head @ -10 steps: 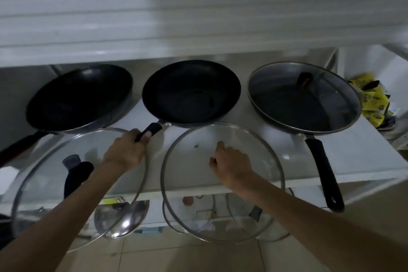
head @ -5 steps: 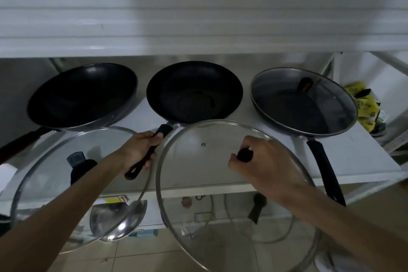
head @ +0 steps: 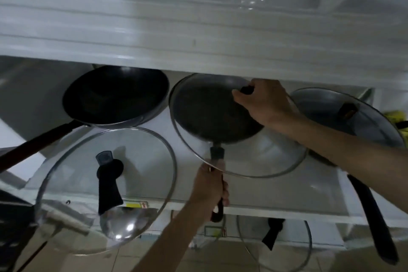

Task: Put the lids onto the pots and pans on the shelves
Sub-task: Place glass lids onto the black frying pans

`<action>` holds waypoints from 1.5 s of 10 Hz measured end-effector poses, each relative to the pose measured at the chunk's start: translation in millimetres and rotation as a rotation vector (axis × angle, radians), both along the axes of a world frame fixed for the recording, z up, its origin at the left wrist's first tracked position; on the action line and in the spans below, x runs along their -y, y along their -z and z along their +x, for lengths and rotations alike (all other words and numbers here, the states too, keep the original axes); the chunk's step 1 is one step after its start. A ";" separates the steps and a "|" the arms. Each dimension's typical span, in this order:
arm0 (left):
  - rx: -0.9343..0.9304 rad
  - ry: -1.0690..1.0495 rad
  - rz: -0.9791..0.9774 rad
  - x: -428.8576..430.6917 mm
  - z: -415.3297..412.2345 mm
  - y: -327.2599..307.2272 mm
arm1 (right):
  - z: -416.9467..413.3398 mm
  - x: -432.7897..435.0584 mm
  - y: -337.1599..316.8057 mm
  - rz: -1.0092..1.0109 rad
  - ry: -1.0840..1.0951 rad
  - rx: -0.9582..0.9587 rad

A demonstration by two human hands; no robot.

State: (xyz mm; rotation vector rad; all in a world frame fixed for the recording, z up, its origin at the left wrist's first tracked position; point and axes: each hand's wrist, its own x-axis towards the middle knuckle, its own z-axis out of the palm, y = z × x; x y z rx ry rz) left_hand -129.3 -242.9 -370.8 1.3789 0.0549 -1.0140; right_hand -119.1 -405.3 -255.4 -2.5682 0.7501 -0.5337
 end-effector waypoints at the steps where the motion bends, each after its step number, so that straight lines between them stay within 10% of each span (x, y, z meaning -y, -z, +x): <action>1: 0.011 -0.019 -0.020 1.4 -3.2 7.7 | 43.5 20.5 25.8 0.017 0.009 0.019; 5: -0.092 0.040 -0.018 0.1 9.2 14.8 | 154.8 109.5 125.2 -0.220 0.140 -0.191; 10: -0.100 0.407 -0.241 -154.3 40.7 -19.2 | 113.5 -120.6 21.1 -0.339 -0.107 -0.249; 11: 0.202 0.355 -0.183 -205.8 67.7 -69.1 | 108.4 -188.1 33.4 -0.071 -0.320 -0.253; 13: 1.245 -0.124 0.719 -252.5 189.7 -74.2 | 116.3 -275.8 68.7 0.149 -0.370 -0.578; 15: 1.140 0.111 1.288 -249.9 250.1 -30.5 | 142.2 -286.8 84.8 0.146 -0.272 -0.599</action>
